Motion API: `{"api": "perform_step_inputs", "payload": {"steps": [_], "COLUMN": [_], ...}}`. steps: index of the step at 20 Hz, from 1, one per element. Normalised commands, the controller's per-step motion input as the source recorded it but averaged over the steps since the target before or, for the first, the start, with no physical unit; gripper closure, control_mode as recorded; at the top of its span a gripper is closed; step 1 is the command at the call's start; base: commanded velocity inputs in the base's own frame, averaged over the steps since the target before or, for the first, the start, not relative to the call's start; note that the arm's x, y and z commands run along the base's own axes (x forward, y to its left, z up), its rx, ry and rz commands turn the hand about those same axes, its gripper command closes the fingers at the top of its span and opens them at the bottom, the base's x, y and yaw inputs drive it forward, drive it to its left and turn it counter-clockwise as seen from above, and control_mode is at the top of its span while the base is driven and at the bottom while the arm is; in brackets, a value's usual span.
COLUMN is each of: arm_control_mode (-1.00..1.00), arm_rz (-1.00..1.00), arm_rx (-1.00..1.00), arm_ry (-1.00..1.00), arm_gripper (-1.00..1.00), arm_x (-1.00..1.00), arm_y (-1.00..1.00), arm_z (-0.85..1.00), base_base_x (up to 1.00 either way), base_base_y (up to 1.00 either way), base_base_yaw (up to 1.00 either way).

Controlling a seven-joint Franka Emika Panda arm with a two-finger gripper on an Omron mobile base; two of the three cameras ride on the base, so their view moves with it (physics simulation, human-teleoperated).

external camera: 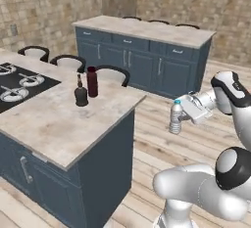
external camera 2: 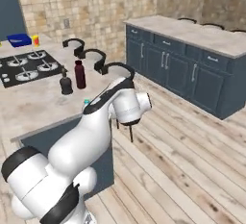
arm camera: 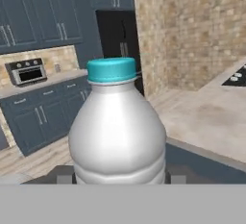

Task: Place the drinks on the dining counter in a tight cluster.

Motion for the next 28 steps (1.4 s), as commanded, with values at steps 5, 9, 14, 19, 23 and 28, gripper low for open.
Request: {"api": "perform_step_inputs", "payload": {"steps": [5,9,14,19,23,28], "arm_control_mode": [1.0,1.0,1.0,1.0,1.0,1.0], "arm_rz": [0.0,0.0,0.0,0.0,0.0,0.0], "arm_rx": [0.0,0.0,0.0,0.0,0.0,0.0], "arm_ry": [0.0,0.0,0.0,0.0,0.0,0.0], "arm_gripper": [1.0,1.0,1.0,1.0,1.0,1.0], "arm_x": [0.0,0.0,0.0,0.0,0.0,0.0], "arm_y": [0.0,0.0,0.0,0.0,0.0,0.0], "arm_z": [0.0,0.0,0.0,0.0,0.0,0.0], "base_base_x": [0.58,0.57,0.15,0.92,0.79,0.53], "base_base_y": [-0.6,-0.84,-0.1,-0.08,-0.42,-0.53], "base_base_yaw": [0.72,0.29,0.0,0.01,0.26,0.5]}}
